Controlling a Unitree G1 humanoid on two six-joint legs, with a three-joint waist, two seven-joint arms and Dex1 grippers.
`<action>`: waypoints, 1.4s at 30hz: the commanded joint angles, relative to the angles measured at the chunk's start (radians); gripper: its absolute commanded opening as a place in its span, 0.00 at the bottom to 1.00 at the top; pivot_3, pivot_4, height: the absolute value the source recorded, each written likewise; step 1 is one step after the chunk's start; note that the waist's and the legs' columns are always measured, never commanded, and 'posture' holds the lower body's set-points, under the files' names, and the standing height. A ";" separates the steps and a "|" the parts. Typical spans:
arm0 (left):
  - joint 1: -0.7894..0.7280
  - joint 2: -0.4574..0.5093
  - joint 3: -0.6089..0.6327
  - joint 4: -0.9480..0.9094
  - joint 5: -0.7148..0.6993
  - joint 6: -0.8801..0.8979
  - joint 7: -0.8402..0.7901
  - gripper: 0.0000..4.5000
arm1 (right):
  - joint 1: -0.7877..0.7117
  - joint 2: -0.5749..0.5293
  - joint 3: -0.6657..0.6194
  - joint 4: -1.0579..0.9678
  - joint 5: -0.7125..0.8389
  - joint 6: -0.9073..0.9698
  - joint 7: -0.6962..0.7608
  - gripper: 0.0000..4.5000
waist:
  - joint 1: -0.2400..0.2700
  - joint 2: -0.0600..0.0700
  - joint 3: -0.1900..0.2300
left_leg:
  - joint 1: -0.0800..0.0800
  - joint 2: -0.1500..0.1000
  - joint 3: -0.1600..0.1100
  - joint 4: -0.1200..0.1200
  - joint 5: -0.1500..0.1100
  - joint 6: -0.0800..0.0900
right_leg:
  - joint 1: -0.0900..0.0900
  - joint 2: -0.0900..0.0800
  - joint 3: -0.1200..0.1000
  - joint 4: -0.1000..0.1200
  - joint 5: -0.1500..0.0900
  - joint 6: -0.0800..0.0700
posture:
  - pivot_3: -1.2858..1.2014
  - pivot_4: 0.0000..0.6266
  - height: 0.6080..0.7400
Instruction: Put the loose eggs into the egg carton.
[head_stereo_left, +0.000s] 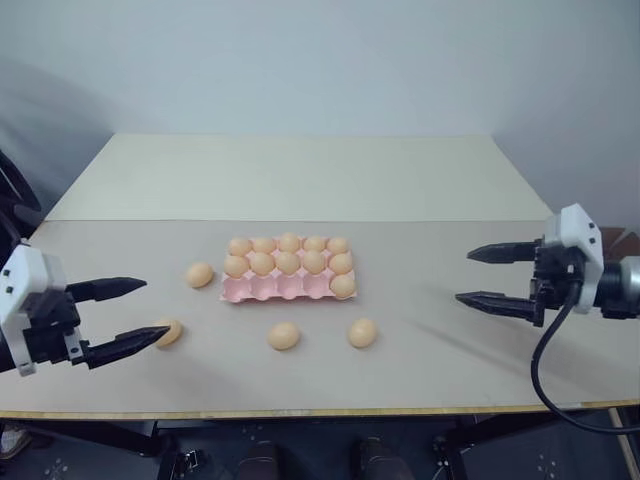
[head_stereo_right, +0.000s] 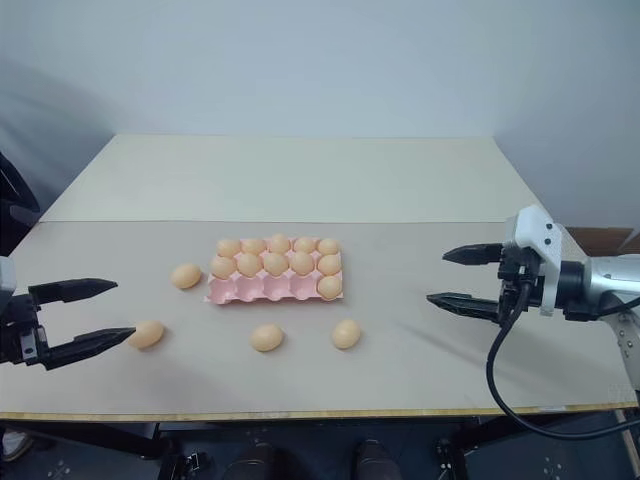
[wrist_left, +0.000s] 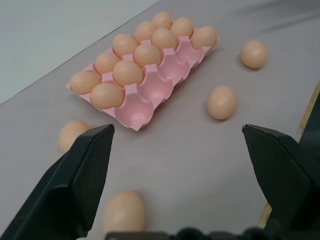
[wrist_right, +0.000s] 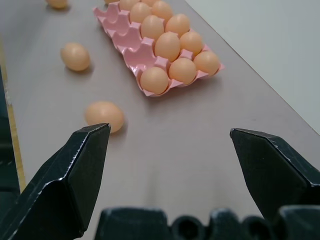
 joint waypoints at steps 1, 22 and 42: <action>-0.037 0.015 -0.015 -0.015 -0.025 0.002 -0.003 0.99 | 0.007 -0.001 0.012 -0.085 -0.023 -0.021 -0.025 1.00 | 0.000 0.000 0.000 | 0.000 0.000 0.000 0.000 0.000 0.000 | 0.000 0.000 0.000 0.000 0.000 0.000 | 0.52 0.24 1.00; -0.103 0.017 -0.137 0.008 0.001 -0.016 -0.026 1.00 | -0.157 0.398 0.660 -0.096 -0.580 -0.026 -0.365 0.87 | -0.012 -0.002 -0.001 | -0.009 0.002 0.003 0.000 0.000 0.000 | -0.011 0.004 0.003 0.001 0.005 0.003 | 0.52 0.24 1.00; -0.046 -0.020 -0.089 -0.019 0.006 -0.005 0.022 1.00 | -0.484 0.658 0.654 0.090 -0.567 0.043 -0.463 0.37 | -0.028 -0.003 -0.002 | -0.004 0.012 0.002 0.000 0.000 0.000 | -0.012 0.016 0.005 0.005 0.009 -0.004 | 0.52 0.24 1.00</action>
